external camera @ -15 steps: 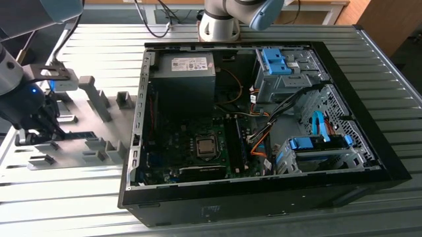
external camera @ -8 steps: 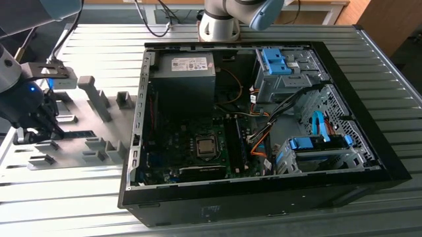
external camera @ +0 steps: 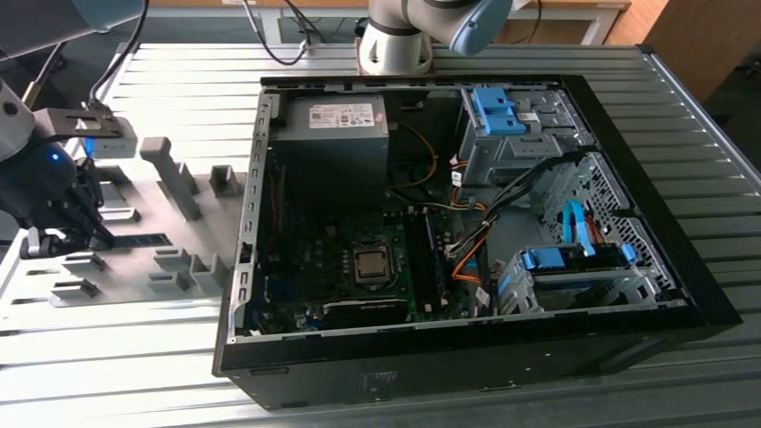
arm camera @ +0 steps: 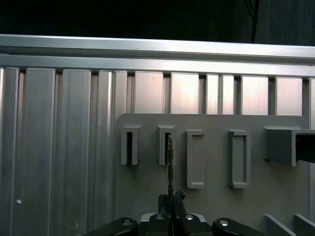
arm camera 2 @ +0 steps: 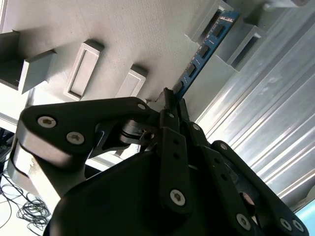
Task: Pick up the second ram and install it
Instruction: 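Pick up the second ram and move it above second insertion slot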
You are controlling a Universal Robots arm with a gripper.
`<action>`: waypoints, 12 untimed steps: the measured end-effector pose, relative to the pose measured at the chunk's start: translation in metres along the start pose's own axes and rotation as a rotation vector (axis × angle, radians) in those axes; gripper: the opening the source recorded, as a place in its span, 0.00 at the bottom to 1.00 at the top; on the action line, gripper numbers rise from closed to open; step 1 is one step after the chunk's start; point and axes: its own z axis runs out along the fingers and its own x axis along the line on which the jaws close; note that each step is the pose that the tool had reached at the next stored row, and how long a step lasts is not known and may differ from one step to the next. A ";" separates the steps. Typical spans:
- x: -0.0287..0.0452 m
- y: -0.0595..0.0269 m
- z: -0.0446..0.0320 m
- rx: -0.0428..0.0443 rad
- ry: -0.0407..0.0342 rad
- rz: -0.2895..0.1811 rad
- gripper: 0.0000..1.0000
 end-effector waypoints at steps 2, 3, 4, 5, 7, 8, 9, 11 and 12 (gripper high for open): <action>-0.0001 0.0000 -0.0015 0.0001 0.0000 0.000 0.14; -0.0001 0.0000 -0.0022 0.0001 -0.0001 0.000 0.14; -0.0001 0.0000 -0.0028 0.0001 -0.0001 0.000 0.14; -0.0002 0.0000 -0.0033 0.0002 -0.0002 0.000 0.14; -0.0002 0.0000 -0.0046 0.0001 -0.0001 0.000 0.14; -0.0002 0.0000 -0.0052 0.0001 -0.0001 0.000 0.14; -0.0002 0.0000 -0.0058 0.0001 -0.0001 0.000 0.14; -0.0003 0.0000 -0.0071 0.0001 -0.0001 0.000 0.14; -0.0003 0.0000 -0.0077 0.0001 -0.0001 0.000 0.14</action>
